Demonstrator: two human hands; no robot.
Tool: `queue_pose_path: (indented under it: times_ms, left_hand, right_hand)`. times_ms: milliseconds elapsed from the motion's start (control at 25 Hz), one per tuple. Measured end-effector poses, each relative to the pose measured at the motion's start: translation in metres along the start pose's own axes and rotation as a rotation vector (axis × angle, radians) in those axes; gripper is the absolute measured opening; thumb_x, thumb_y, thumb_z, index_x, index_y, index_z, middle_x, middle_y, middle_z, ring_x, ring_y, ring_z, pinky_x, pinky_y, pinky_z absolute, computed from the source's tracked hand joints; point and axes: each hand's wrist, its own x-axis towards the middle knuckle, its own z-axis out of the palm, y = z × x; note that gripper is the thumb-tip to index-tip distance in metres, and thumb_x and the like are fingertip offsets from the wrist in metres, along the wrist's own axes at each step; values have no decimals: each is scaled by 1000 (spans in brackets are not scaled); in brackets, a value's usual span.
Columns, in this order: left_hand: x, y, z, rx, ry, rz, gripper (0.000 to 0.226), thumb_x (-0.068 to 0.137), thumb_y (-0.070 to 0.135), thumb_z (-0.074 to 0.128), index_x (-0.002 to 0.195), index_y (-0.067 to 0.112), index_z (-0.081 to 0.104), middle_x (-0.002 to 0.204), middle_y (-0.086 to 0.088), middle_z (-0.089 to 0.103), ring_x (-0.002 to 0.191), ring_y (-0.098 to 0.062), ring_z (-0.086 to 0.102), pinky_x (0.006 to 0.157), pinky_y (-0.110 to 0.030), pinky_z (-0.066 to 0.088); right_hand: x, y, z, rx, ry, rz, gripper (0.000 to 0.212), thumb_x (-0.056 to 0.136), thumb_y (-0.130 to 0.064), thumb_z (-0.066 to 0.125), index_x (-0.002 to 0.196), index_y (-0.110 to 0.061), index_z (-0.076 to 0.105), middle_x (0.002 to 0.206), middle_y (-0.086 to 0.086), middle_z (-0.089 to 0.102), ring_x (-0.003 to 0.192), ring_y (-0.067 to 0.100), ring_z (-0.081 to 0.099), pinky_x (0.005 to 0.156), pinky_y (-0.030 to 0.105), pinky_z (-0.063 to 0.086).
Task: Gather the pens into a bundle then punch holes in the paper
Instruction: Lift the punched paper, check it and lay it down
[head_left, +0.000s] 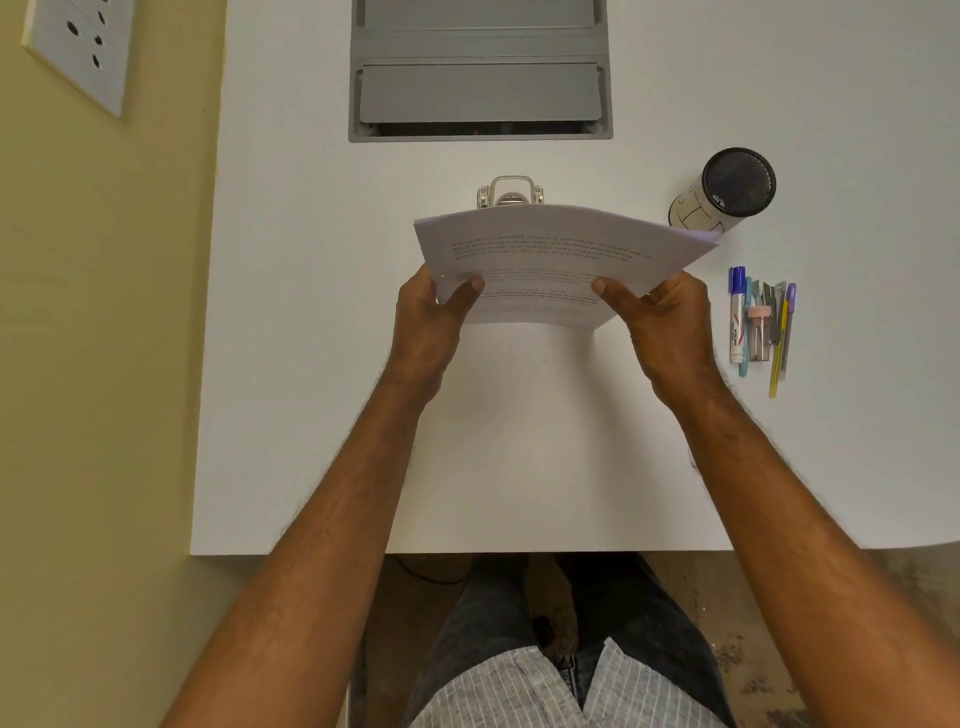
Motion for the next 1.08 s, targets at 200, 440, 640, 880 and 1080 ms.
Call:
queue_pose_path:
  times_ms: [200, 440, 640, 880, 1080]
  left_hand:
    - [-1, -2, 1, 6, -6, -11, 31, 101, 11, 63, 130, 22, 63, 116, 9, 72, 109, -12, 66, 83, -15, 54]
    - [-2, -2, 0, -14, 0, -17, 28, 100, 15, 65, 120, 34, 64, 107, 22, 74, 97, 4, 69, 76, -8, 54]
    - [-6, 2, 2, -8, 11, -51, 28, 102, 16, 64, 122, 34, 64, 108, 24, 72, 96, 1, 69, 71, -4, 51]
    - [-13, 29, 7, -88, 45, 5, 17, 99, 19, 68, 114, 29, 72, 108, 12, 79, 97, -12, 76, 81, -27, 63]
    - [-18, 44, 23, -87, 43, -27, 20, 103, 22, 62, 119, 13, 72, 110, -3, 80, 96, -20, 78, 80, -35, 64]
  right_hand:
    - [2, 6, -1, -25, -12, 8, 36, 94, -24, 75, 123, -40, 61, 99, -40, 67, 94, -9, 68, 73, 5, 52]
    - [4, 12, -1, -15, -19, -3, 38, 94, -23, 76, 127, -36, 62, 106, -32, 69, 100, 4, 70, 81, 13, 55]
    - [6, 12, -2, -16, -57, -11, 34, 96, -22, 74, 125, -35, 63, 109, -26, 69, 100, 8, 70, 88, 20, 55]
    - [1, -23, -20, 25, -75, -33, 27, 97, -27, 71, 108, -50, 61, 100, -43, 68, 95, -11, 69, 71, 6, 54]
    - [6, -28, -36, 60, -73, -47, 17, 98, -32, 69, 110, -43, 65, 105, -33, 74, 97, -1, 74, 71, 14, 59]
